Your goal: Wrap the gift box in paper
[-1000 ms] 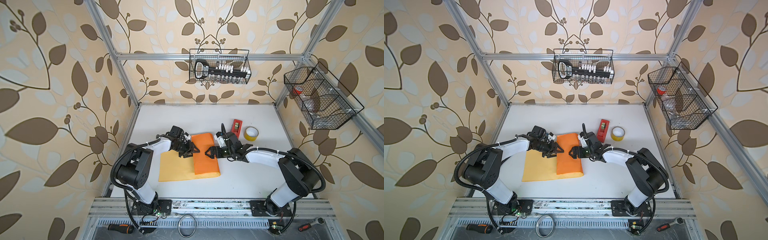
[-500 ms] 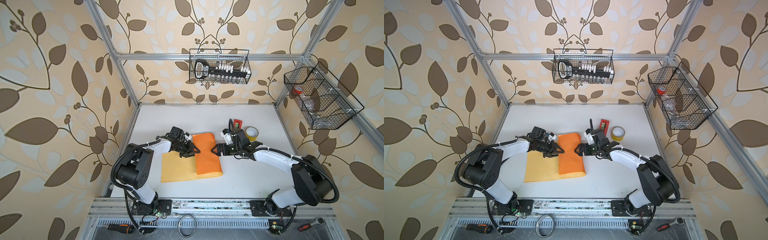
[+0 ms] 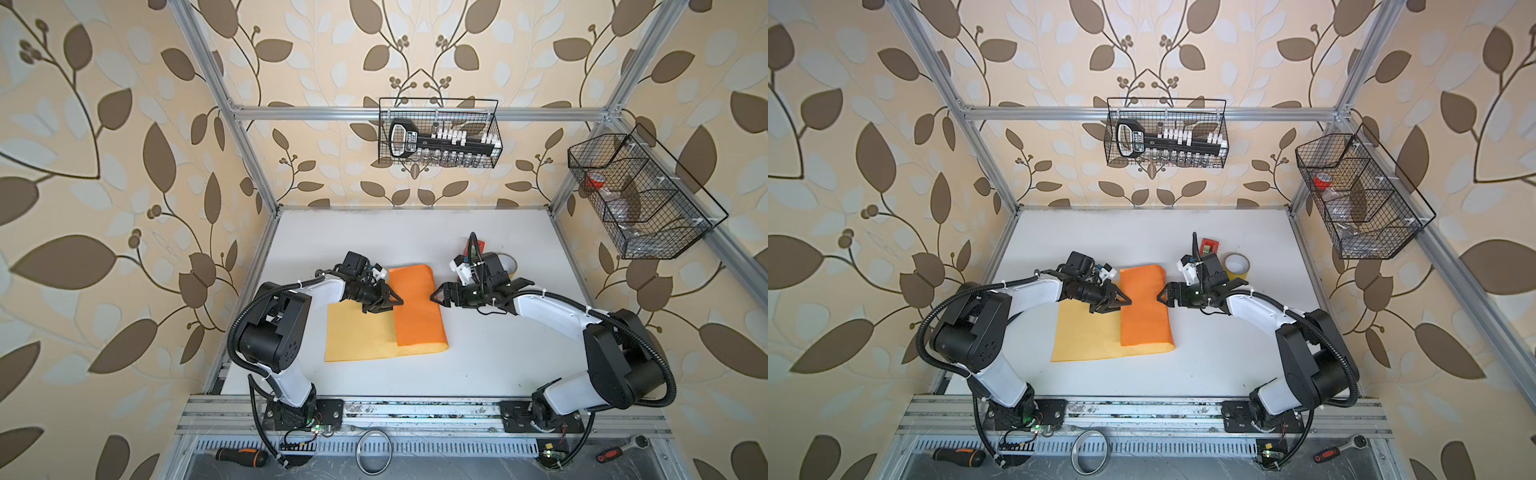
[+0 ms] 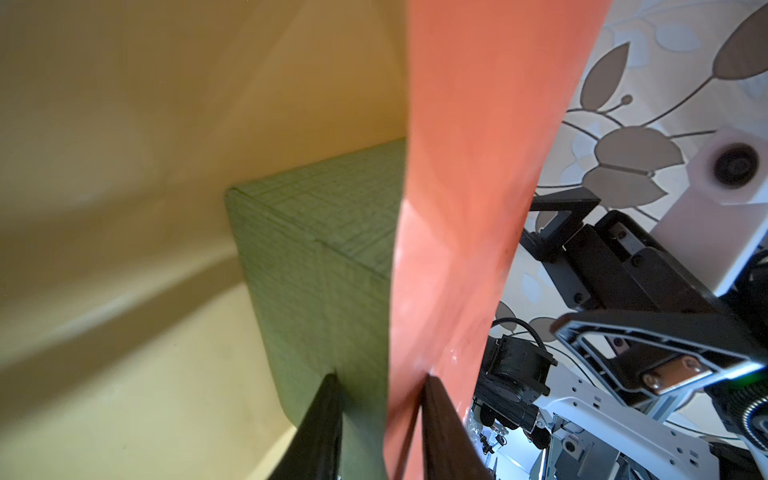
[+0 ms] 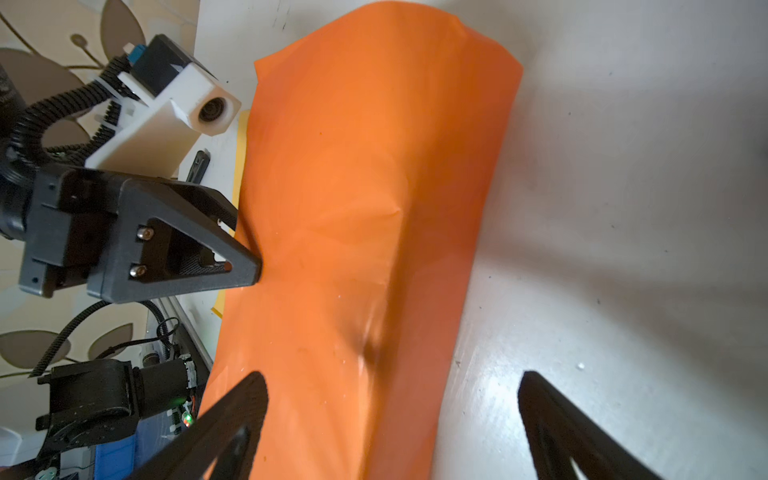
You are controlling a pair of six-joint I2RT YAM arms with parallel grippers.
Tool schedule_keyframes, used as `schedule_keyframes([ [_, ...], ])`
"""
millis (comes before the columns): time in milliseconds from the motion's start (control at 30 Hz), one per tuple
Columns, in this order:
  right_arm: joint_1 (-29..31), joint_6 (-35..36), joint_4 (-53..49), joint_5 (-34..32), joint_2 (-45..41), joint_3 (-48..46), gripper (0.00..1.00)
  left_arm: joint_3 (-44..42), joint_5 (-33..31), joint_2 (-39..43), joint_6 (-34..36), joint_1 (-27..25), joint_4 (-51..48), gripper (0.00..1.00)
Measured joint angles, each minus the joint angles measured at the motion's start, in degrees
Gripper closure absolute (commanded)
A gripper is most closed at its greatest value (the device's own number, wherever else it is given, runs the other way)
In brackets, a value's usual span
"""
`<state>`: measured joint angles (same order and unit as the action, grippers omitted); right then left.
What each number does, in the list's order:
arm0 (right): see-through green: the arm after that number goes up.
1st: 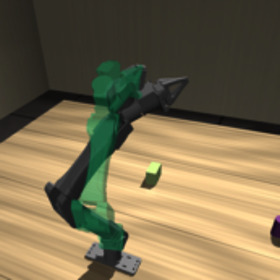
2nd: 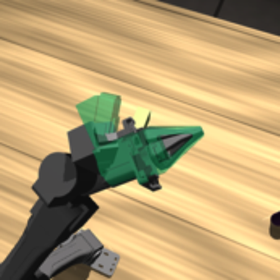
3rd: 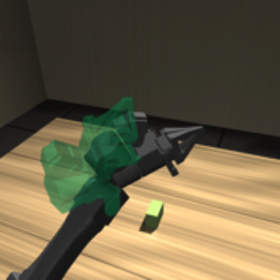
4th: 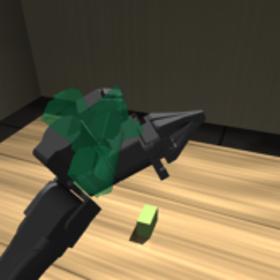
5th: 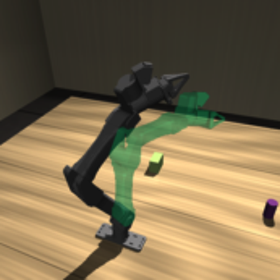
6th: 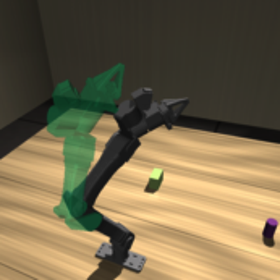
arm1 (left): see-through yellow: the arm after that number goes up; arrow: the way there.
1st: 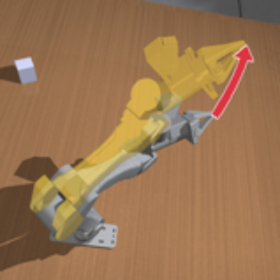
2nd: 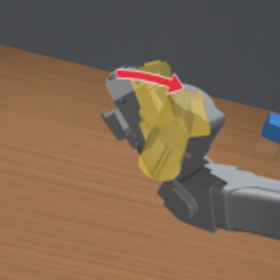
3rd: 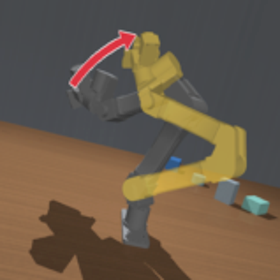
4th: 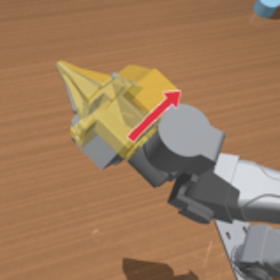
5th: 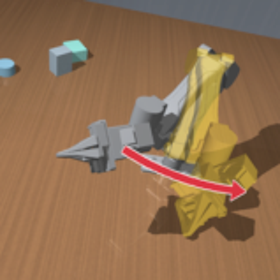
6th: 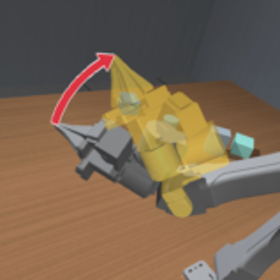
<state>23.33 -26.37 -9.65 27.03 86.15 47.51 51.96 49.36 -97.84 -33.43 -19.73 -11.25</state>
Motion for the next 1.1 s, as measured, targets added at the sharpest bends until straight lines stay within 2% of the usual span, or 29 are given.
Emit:
schedule_keyframes([
  [333,0.07,-0.61,2.43,-3.02,2.89,-1.73,0.13,2.82,-0.44,-2.03,-0.04,-1.7,-0.11,0.72],
  [400,0.33,-0.85,3.34,-3.28,2.97,-2.45,0.13,2.84,-0.5,-2.03,-0.15,-1.7,-0.17,0.64],
  [500,1.42,-0.98,4.83,-4.17,2.97,-2.71,0.14,2.84,-2.27,-1.57,-1.57,-1.7,-0.59,0.46],
  [600,2.34,-1.51,6.54,-5.01,2.97,-3.37,0.13,1.92,-5.01,-0.15,-3.5,-1.73,-0.57,0.36],
  [667,2.75,-2.12,7.78,-5.29,2.97,-3.82,0.13,1.33,-5.53,0.76,-4.74,-1.75,-0.52,0.33],
  [933,4.44,-3.45,10.67,-6.08,3.85,-4.11,0.14,1.33,-7.76,0.9,-5.03,-4.37,-1.6,0.32],
  [1100,4.57,-3.5,10.73,-6.34,3.89,-4.11,0.14,1.44,-8.28,0.83,-4.0,-4.7,-2.03,0.46],
])
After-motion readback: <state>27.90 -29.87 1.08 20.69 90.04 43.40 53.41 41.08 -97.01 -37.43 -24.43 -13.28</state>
